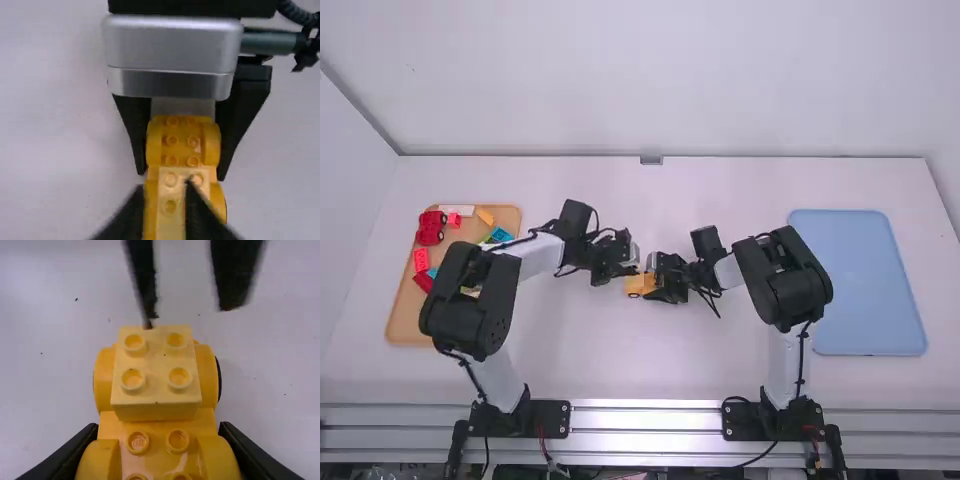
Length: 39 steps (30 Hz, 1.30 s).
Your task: Assemble lego blocks to make yellow taxi
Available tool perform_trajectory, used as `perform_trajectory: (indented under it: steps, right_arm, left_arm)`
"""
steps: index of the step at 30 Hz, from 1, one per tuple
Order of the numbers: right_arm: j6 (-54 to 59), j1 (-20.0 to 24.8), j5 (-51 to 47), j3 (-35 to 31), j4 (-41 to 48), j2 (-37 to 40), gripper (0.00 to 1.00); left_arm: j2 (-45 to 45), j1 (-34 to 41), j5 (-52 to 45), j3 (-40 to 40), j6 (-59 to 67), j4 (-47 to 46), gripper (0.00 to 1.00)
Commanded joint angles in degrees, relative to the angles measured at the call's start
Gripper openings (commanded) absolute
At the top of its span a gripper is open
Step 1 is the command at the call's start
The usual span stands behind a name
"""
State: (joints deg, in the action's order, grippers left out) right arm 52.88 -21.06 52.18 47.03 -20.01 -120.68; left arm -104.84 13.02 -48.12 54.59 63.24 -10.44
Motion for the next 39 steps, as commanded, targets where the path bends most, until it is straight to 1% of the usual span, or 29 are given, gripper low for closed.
perform_trajectory:
  steps: [1,6,10,16,22,26,30,32,33,34,35,36,39]
  right_arm:
    - [-0.61,-0.37,-2.51,-0.87,0.96,-0.83,0.52]
    - [-0.59,-0.37,-2.54,-0.87,0.94,-0.83,0.53]
    - [-0.59,-0.37,-2.51,-0.87,0.96,-0.83,0.53]
    - [-0.63,-0.37,-2.51,-0.87,0.94,-0.83,0.52]
    - [-0.57,-0.39,-2.51,-0.87,0.92,-0.83,0.53]
    - [-0.57,-0.37,-2.54,-0.87,0.92,-0.83,0.53]
    - [-0.57,-0.37,-2.54,-0.87,0.72,-0.83,0.53]
    - [-0.55,-0.37,-2.54,-0.87,0.66,-0.83,0.53]
    - [-0.55,-0.37,-2.54,-0.87,0.44,-0.83,0.53]
    - [-0.55,-0.37,-2.54,-0.87,0.39,-0.83,0.53]
    - [-0.57,-0.35,-2.54,-0.87,0.15,-0.83,0.54]
    - [-0.61,-0.31,-2.54,-0.87,-0.22,-0.83,0.55]
    - [-0.59,-0.33,-2.54,-0.85,-0.44,-0.83,0.58]
  left_arm:
    - [-1.25,0.13,-3.50,-1.40,1.70,0.85,0.02]
    - [-2.16,0.26,-3.45,-4.72,1.14,3.80,0.02]
    - [-3.96,0.31,0.61,-6.38,-1.05,6.05,0.02]
    - [-7.39,0.61,2.23,-6.78,-0.87,7.82,0.02]
    - [-7.89,0.11,11.80,-3.87,-0.85,0.66,0.02]
    - [-7.87,0.17,10.60,-1.55,-0.85,-2.14,0.02]
    - [-6.56,-0.48,4.20,4.85,-0.85,-7.78,0.02]
    - [-6.03,-0.81,3.10,6.08,-0.83,-8.70,0.02]
    - [-4.63,-1.44,0.94,7.98,-0.85,-9.77,0.14]
    - [-4.50,-1.53,0.74,8.11,-0.87,-9.84,0.16]
    - [-2.97,-2.27,-0.66,8.81,-0.85,-10.27,0.33]
    - [-1.73,-2.91,-1.03,8.92,-0.92,-10.08,0.99]
    - [1.33,-4.50,-2.36,8.79,-1.05,-10.34,0.99]
